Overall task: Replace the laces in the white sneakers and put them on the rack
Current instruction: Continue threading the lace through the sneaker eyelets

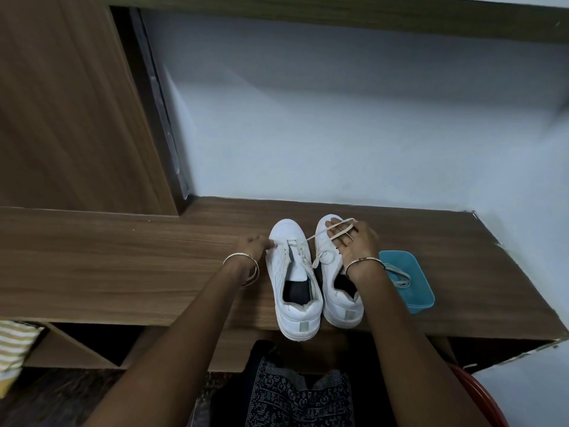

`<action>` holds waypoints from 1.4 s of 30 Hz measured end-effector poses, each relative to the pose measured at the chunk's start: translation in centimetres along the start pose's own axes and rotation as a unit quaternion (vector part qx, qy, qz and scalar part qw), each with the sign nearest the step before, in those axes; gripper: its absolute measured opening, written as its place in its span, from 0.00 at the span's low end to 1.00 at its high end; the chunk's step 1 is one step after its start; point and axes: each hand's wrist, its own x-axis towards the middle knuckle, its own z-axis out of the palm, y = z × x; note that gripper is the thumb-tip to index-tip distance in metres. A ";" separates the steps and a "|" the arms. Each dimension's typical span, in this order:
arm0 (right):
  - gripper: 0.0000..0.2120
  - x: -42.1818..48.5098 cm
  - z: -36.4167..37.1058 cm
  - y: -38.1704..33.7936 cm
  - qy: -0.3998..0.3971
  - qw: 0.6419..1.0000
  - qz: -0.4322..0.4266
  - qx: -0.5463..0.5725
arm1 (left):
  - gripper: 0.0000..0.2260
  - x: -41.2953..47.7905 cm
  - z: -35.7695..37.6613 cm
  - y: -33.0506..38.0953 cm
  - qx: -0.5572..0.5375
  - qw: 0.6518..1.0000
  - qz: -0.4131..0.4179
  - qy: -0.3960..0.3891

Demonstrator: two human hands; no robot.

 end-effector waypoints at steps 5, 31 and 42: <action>0.07 -0.3 1.3 0.2 0.079 0.996 -0.027 -0.036 | 0.12 -0.4 0.5 0.9 -0.094 0.992 -0.072 -0.050; 0.09 0.1 1.0 4.3 -0.009 0.726 -0.162 -0.669 | 0.15 -0.9 0.6 0.9 -0.304 0.936 -0.162 -0.081; 0.07 -0.9 1.8 3.7 0.005 0.749 -0.132 -0.650 | 0.07 -1.1 0.6 1.0 -0.204 0.975 -0.092 -0.016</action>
